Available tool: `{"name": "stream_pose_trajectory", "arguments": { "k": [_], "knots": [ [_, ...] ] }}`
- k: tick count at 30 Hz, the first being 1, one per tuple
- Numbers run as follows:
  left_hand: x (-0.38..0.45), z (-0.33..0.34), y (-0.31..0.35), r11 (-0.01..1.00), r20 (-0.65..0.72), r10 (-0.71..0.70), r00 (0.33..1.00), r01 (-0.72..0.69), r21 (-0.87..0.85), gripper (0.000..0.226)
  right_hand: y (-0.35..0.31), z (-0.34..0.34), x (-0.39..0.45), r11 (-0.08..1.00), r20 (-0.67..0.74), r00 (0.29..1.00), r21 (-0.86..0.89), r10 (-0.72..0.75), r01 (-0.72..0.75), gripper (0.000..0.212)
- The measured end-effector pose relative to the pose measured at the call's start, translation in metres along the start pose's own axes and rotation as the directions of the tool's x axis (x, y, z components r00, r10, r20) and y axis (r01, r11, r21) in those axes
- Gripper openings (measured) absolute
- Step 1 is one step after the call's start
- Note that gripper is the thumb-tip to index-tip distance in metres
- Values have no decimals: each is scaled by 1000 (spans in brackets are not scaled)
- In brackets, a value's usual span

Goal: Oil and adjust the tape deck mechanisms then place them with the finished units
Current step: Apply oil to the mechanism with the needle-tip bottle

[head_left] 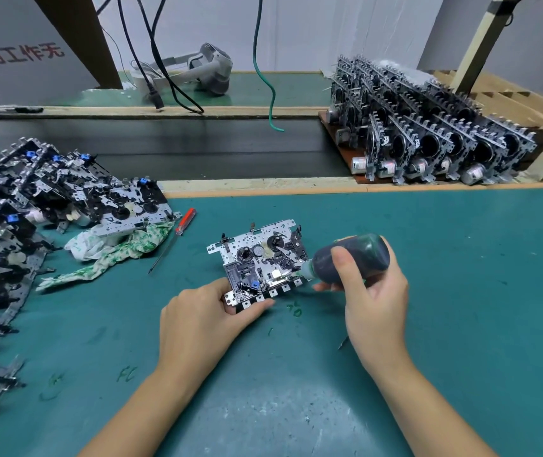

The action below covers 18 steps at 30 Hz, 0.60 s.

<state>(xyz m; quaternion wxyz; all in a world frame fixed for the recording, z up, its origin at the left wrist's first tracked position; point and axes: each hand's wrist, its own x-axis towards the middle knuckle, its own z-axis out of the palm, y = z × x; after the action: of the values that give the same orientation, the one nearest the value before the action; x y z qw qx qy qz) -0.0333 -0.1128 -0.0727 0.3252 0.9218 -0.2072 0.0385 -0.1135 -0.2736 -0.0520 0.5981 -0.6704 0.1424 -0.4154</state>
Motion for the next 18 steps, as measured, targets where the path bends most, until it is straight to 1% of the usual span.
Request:
{"name": "stream_pose_trajectory", "arguments": {
  "k": [5,10,14,18],
  "knots": [
    [0,0,0,1000,4,0,1000,0,-1,43,0,1,1,1000,5,1000,-14,-11,11,9],
    [0,-1,1,1000,-8,8,1000,-8,5,46,-1,0,0,999,-12,999,-34,-35,35,13],
    [0,0,0,1000,4,7,1000,-7,16,43,-3,1,0,998,2,998,-32,-56,56,14],
    [1,0,0,1000,0,5,1000,-5,15,49,-4,-1,0,999,-24,1000,-34,-20,19,24]
  ]
}}
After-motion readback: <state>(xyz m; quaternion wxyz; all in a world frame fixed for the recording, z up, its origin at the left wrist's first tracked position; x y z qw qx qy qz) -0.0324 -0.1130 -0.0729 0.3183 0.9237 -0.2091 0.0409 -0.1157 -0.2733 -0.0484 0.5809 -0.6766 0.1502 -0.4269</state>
